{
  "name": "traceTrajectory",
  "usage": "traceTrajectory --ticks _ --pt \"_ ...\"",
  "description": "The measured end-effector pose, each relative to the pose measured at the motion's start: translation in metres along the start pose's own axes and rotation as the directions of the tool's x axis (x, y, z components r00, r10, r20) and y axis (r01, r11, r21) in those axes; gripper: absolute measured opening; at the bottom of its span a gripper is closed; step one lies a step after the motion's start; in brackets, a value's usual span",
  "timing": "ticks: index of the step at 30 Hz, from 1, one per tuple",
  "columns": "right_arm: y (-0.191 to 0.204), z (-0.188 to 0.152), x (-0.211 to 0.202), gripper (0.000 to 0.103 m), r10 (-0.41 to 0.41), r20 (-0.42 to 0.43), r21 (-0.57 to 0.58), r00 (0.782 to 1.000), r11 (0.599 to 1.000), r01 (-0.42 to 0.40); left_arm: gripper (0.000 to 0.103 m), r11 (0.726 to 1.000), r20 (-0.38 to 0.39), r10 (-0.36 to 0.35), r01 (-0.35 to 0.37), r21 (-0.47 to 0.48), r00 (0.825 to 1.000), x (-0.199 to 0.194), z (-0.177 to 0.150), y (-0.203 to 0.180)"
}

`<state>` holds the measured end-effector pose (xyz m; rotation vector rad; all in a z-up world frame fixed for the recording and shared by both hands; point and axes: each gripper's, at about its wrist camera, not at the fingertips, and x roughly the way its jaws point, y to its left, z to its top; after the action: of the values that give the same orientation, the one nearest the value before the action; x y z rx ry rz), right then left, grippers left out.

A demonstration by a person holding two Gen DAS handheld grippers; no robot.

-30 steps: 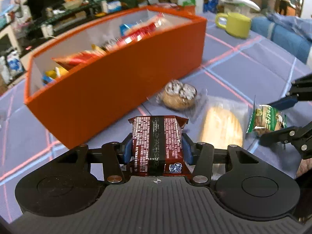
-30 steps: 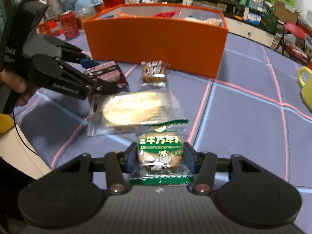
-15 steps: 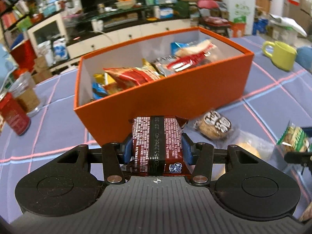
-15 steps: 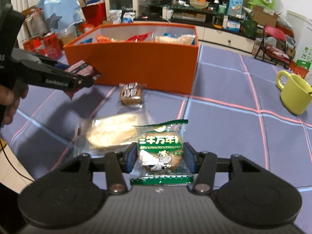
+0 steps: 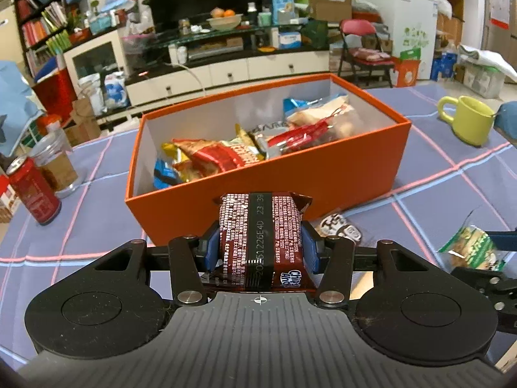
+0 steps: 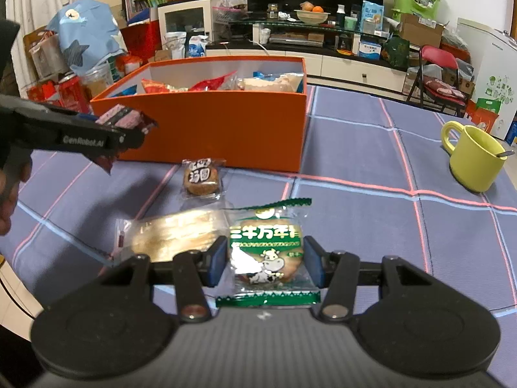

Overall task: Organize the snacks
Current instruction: 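Lift both snacks and carry them over the orange box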

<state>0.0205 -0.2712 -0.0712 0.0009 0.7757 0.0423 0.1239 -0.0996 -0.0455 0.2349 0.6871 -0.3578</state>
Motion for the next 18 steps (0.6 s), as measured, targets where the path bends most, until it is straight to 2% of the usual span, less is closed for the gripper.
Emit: traceTrajectory --ticks 18 --pt "0.003 0.005 -0.005 0.054 0.003 0.036 0.016 0.999 1.000 -0.003 0.020 1.000 0.063 -0.021 0.022 -0.018 0.998 -0.028 0.014 -0.001"
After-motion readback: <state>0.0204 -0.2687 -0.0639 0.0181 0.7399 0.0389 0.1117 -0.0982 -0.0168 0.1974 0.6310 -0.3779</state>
